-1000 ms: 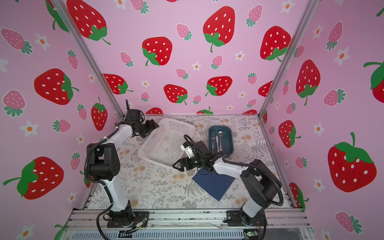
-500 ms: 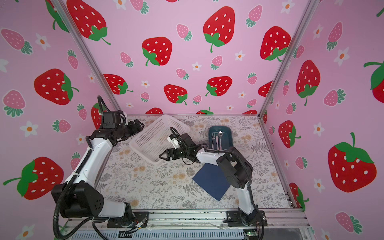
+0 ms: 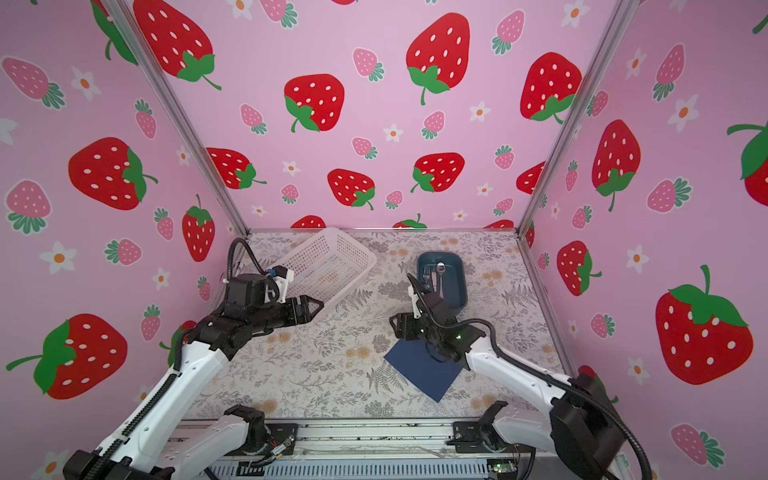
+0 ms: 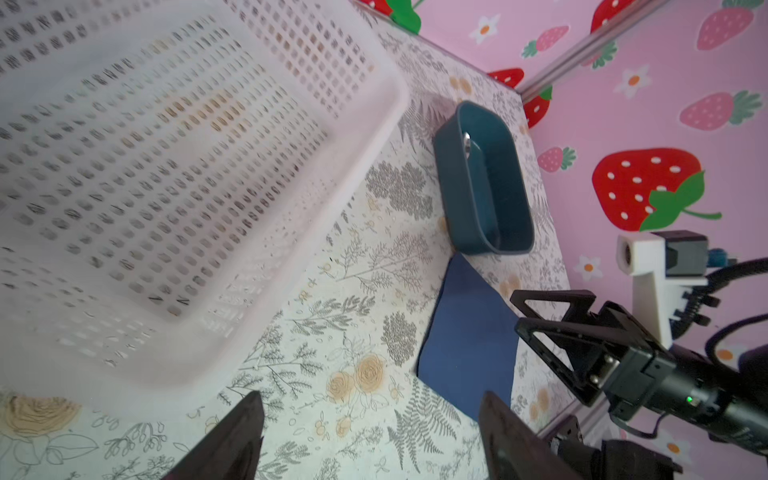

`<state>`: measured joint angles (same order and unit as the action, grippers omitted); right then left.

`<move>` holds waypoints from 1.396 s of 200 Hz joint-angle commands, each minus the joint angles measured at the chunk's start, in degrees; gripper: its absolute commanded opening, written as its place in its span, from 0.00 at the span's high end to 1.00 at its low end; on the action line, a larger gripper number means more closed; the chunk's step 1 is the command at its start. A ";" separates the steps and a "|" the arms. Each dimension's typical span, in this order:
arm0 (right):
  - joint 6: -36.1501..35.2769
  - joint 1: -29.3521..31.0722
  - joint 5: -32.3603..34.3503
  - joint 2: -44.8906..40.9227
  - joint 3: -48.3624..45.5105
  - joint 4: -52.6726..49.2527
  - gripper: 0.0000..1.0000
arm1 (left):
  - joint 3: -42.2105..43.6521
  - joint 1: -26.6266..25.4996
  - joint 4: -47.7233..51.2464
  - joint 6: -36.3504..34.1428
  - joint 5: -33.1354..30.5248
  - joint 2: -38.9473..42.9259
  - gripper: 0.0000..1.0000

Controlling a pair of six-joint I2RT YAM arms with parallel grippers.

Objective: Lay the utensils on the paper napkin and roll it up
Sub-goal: 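Push the white basket away with the left gripper while the right reaches the napkin, then drag the navy napkin toward the table center with the right gripper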

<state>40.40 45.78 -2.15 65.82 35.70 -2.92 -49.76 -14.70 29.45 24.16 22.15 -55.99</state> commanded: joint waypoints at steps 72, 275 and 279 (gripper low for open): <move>8.03 -1.19 -2.35 9.31 -9.00 -0.79 0.43 | 1.80 -2.88 1.48 0.69 -3.27 3.84 0.18; 11.71 9.95 5.80 19.10 3.25 5.40 0.48 | 8.16 -5.60 5.31 7.78 7.72 5.22 0.22; 11.30 9.35 5.16 19.10 2.80 5.35 0.51 | 8.47 -6.11 5.20 8.14 7.82 5.19 0.23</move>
<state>55.40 57.21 1.58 85.86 42.11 6.31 -43.81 -18.70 34.70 29.10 25.58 -51.46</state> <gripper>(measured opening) 0.522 0.786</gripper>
